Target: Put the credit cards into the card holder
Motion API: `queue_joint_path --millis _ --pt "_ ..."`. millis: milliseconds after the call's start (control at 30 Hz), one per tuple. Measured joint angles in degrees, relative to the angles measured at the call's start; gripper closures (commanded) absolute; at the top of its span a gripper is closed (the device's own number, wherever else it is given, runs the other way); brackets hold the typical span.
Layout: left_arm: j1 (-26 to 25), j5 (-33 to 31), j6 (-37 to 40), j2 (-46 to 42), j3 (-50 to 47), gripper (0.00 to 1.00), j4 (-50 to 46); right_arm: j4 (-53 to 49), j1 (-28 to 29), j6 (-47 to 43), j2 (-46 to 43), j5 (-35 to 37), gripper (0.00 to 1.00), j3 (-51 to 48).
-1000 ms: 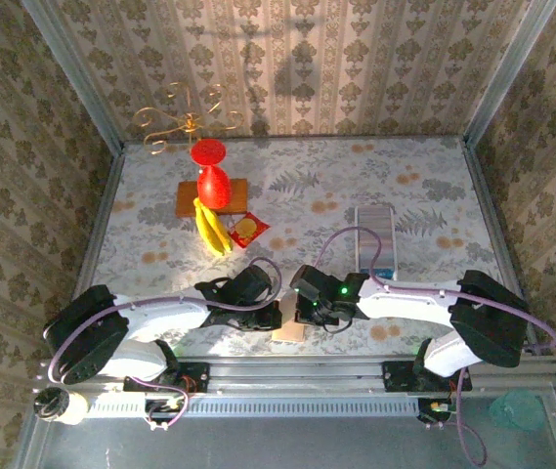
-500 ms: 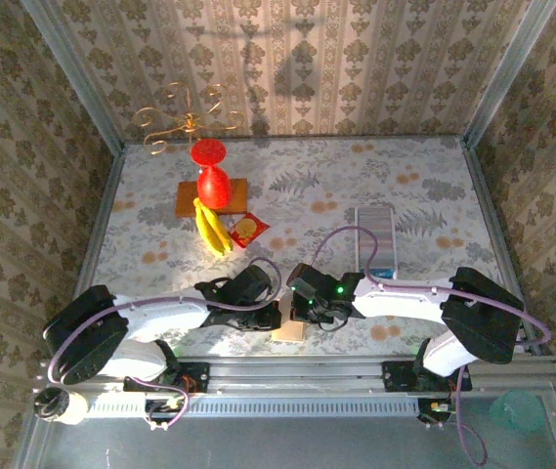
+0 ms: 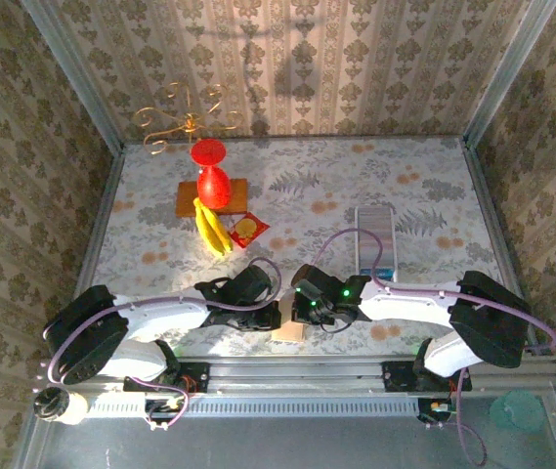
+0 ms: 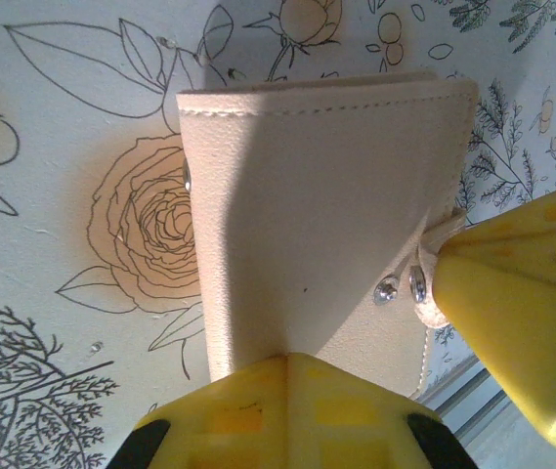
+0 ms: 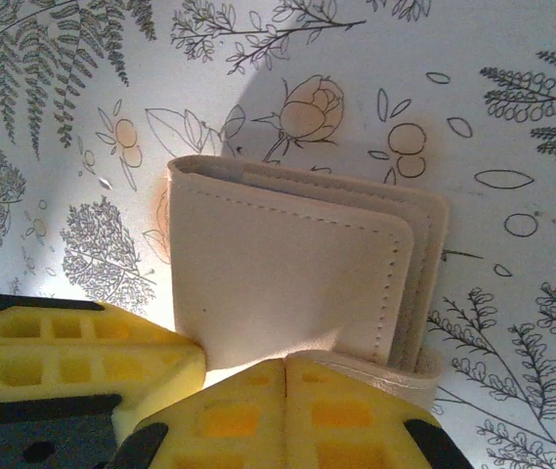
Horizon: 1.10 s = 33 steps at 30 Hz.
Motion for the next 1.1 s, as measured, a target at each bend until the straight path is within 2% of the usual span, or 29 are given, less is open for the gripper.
queue_joint_path --millis 800,1100 --pt "0.02 -0.04 0.0 0.0 0.0 1.0 -0.2 3.02 0.15 0.0 2.6 -1.51 1.0 0.11" --pt "0.39 0.02 0.0 -0.02 -0.04 1.0 -0.48 2.89 2.45 -0.04 4.42 0.72 1.0 1.16"
